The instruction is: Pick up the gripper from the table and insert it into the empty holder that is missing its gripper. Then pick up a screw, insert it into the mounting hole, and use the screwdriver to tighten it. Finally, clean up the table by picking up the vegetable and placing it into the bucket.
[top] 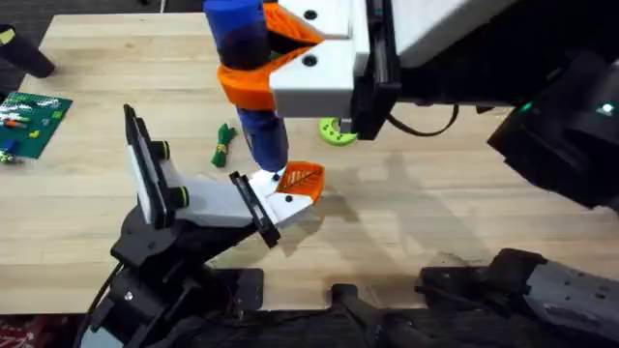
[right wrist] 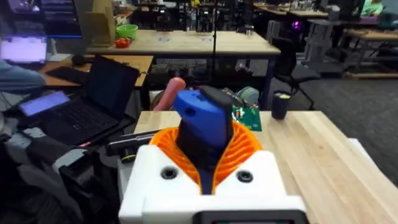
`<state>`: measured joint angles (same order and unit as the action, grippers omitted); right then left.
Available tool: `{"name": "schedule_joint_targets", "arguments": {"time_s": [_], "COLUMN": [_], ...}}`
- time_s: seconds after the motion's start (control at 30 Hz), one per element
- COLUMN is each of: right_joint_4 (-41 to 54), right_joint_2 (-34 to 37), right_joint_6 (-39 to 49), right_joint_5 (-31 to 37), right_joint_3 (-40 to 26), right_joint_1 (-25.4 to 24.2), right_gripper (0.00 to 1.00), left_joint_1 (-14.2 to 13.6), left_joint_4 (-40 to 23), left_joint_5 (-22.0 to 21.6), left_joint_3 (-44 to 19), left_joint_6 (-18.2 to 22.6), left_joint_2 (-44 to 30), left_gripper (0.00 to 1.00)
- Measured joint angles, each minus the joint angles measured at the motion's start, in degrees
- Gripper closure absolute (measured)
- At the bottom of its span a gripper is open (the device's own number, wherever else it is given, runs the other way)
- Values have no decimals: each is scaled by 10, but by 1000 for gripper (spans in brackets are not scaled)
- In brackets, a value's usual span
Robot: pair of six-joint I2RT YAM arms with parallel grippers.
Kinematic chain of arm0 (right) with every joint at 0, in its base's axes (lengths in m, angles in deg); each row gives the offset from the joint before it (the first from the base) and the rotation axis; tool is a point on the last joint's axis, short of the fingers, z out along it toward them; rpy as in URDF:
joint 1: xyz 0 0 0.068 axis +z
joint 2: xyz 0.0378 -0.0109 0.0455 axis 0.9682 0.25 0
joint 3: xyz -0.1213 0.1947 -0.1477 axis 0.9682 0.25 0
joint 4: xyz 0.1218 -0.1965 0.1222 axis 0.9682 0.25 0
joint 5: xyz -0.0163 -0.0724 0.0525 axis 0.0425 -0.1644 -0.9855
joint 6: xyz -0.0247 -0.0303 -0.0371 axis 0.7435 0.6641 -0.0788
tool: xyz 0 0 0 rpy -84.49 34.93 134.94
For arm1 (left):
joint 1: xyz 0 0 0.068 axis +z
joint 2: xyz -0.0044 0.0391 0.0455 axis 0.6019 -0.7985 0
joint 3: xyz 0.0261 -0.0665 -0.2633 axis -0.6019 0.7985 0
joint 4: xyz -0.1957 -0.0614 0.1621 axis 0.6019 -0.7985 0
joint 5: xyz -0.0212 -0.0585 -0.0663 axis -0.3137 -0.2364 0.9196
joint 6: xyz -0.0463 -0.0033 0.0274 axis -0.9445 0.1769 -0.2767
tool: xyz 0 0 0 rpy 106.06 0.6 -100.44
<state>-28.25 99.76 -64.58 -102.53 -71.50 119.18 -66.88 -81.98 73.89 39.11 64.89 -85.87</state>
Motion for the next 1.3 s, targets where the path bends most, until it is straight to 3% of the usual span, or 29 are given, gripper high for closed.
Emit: {"name": "schedule_joint_targets", "arguments": {"time_s": [1.3], "right_joint_4": [4], "right_joint_2": [12], "right_joint_6": [-21], "right_joint_5": [-2], "right_joint_3": [-1], "right_joint_1": [0], "right_gripper": [936], "left_joint_1": [0], "left_joint_4": [0], "left_joint_5": [0], "left_joint_3": [0], "left_joint_6": [0], "left_joint_2": [0], "left_gripper": [989]}}
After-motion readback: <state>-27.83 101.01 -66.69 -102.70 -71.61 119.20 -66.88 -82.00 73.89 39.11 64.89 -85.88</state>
